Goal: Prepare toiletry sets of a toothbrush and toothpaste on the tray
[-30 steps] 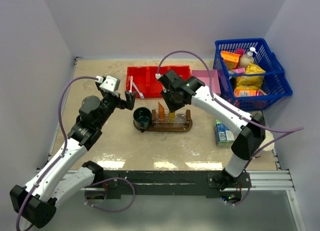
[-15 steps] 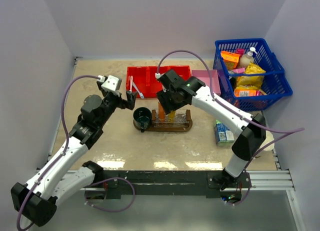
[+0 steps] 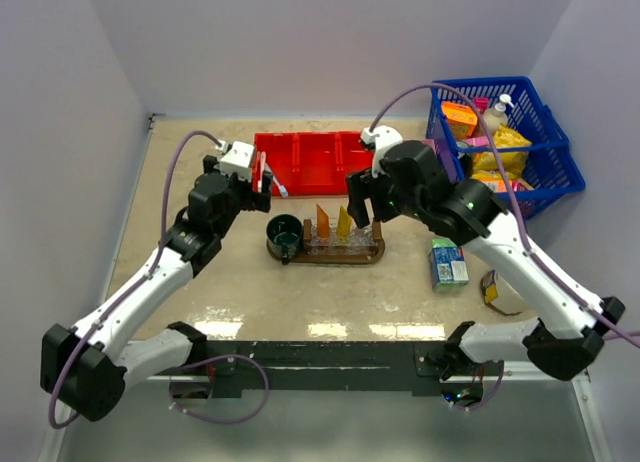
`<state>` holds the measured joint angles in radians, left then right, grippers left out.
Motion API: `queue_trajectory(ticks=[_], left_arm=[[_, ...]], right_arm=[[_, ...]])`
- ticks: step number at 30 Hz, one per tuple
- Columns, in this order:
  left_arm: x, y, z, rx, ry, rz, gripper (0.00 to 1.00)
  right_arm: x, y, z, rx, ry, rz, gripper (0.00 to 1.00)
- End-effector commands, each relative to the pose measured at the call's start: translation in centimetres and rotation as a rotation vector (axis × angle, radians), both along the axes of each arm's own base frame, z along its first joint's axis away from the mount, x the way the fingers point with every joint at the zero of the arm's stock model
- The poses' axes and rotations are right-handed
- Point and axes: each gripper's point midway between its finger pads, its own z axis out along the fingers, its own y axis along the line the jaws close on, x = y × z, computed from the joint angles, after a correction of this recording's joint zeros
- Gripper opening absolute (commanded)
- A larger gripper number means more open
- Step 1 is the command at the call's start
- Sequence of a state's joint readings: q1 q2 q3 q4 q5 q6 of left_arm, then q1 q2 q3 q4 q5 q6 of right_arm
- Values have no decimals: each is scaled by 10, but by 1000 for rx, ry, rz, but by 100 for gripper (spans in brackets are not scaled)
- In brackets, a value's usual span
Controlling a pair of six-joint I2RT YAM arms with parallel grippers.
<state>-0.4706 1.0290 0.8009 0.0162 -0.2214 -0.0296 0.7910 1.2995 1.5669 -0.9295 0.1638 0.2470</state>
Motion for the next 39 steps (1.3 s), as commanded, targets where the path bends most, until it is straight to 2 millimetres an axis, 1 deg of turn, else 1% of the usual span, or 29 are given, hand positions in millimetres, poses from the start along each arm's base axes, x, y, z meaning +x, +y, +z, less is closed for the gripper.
queue_trajectory(ticks=[1,2,3,4,5,6,7,8,9,10,11,13,14,16,17,19,20,23,25,26,28,29,31,33,37,39], left_arm=[[31,12,-3,1,44,92,99],[37,18,-6,-9,78,103,98],[44,19,-20,-8,124,112,92],[49,19,-23,-25,143,120,89],[56,25,-20,-33,142,143,86],[62,25,-29,-22,166,153,81],[67,29,-26,-16,160,176,79],[70,29,-29,-10,166,187,77],[75,29,-40,6,193,197,74],[80,32,-40,9,194,220,74],[84,32,-52,21,220,231,73],[89,36,-58,28,232,268,71],[91,37,-68,36,252,285,71],[94,40,-73,29,265,315,68],[94,40,-79,30,277,319,67],[97,38,-82,16,280,322,65],[99,36,-88,16,294,318,60],[99,26,-100,-10,328,285,52],[99,20,-107,-31,343,259,51],[100,18,-113,-31,354,251,49],[103,14,-116,-33,365,237,48],[104,13,-122,-28,381,236,47],[107,11,-123,-33,381,233,47],[111,9,-120,-44,370,232,45],[114,5,-126,-46,389,224,44],[114,5,-133,-41,405,225,45]], right_arm=[[-5,1,17,106,-75,14,76],[-4,3,16,115,-82,22,76],[-6,3,19,127,-93,27,75],[-6,1,22,135,-107,29,75],[-7,1,24,139,-113,28,74],[-6,0,26,140,-124,27,74],[-6,-2,29,147,-136,22,74],[-6,-1,31,153,-145,25,73],[-6,-1,32,158,-151,26,73],[-7,-2,35,167,-159,27,73],[-6,-2,34,171,-162,27,73],[-7,-1,33,172,-166,31,73],[-7,-1,31,173,-168,32,73],[-6,-2,30,174,-171,29,73],[-6,-1,25,169,-165,31,73],[-5,0,23,170,-162,33,72],[-5,1,22,169,-163,35,72],[-4,3,18,166,-157,37,72],[-3,4,17,166,-153,38,72],[-3,4,15,161,-151,37,72],[-3,4,13,161,-150,37,72],[-3,5,11,159,-146,36,72],[-3,6,8,162,-139,38,72],[-3,7,7,165,-137,38,72],[-3,8,5,166,-132,40,72],[-4,7,5,169,-131,41,72]])
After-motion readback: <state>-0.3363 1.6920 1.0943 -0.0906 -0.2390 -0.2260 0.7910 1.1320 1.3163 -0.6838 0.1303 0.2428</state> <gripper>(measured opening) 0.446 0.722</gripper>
